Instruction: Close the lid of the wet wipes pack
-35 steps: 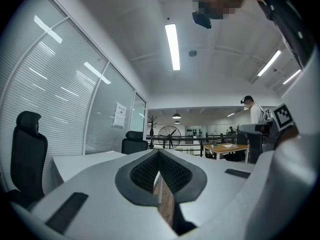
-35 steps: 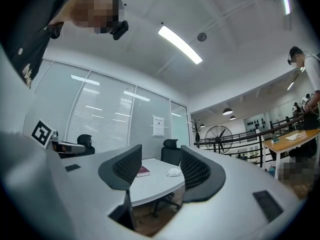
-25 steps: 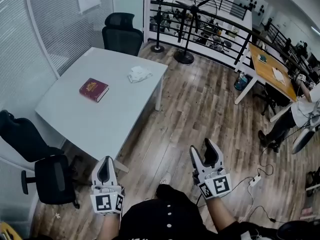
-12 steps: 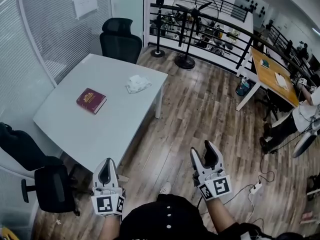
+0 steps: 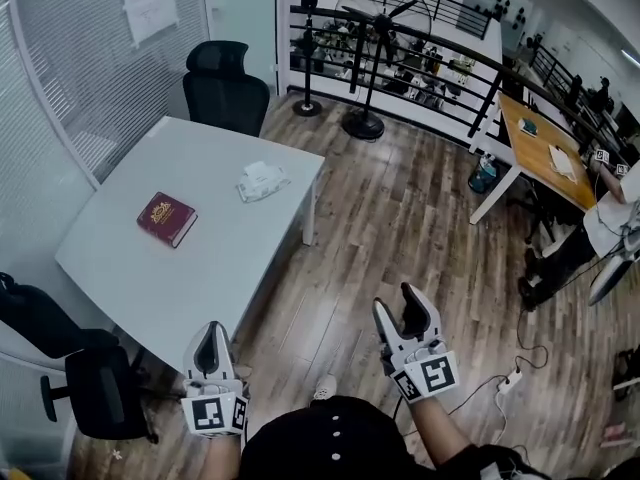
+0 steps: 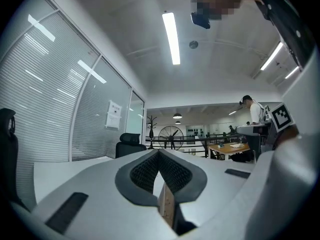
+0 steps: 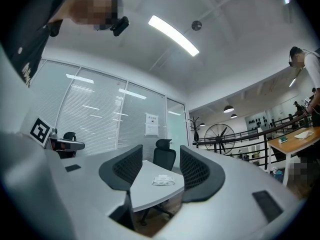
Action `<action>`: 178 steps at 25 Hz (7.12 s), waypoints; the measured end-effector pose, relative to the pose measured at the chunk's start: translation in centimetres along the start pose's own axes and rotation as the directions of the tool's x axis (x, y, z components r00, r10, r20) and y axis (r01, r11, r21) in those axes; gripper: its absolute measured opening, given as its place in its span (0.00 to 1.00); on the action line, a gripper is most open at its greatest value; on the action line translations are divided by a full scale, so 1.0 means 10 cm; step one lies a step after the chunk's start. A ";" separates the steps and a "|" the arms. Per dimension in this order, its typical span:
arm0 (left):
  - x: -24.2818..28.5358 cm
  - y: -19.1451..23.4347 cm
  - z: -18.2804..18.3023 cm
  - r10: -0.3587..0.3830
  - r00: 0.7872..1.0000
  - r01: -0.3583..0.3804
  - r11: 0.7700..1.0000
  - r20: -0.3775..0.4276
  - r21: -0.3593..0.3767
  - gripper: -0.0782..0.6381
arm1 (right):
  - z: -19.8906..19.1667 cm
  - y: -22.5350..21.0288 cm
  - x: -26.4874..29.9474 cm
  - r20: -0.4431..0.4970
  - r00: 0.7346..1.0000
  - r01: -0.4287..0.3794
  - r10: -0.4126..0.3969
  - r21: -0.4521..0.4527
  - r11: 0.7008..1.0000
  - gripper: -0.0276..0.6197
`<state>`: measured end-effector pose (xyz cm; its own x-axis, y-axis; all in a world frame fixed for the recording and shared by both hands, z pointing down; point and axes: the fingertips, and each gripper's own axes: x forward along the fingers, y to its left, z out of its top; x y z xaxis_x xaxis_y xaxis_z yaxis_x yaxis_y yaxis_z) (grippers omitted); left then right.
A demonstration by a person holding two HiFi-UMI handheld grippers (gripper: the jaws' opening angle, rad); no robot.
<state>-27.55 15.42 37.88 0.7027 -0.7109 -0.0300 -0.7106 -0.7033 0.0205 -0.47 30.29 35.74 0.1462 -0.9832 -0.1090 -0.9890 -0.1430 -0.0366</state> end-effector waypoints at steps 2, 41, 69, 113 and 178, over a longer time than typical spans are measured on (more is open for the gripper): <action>0.11 -0.04 -0.02 0.002 1.000 -0.002 1.000 -0.003 0.000 0.12 | -0.02 -0.09 0.06 -0.001 1.000 -0.004 0.004 0.006 1.000 0.40; 1.65 0.12 -0.16 0.031 0.999 -0.029 0.999 -0.040 0.038 0.12 | -0.34 -0.80 1.55 -0.022 0.998 -0.053 0.054 0.063 0.997 0.39; 3.05 0.51 -0.19 -0.001 0.999 0.002 1.000 -0.044 0.022 0.12 | -0.28 -1.38 2.82 0.011 1.000 -0.016 0.016 0.032 0.999 0.39; 4.51 -0.02 -0.28 0.221 0.974 -0.220 0.975 -0.046 0.017 0.12 | -0.51 -2.79 4.35 0.019 0.973 -0.231 0.230 0.092 0.969 0.39; 4.34 1.08 -1.03 0.374 0.888 -0.411 0.907 -0.268 -0.096 0.12 | -3.89 -0.51 6.41 -0.594 0.271 -0.582 0.757 0.526 0.621 0.35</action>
<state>-4.33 -23.08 47.11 0.3673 -0.8962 0.2489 -0.9297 -0.3460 0.1264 13.10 -36.38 67.55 -0.7215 -0.4424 0.5327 -0.6882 0.5426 -0.4816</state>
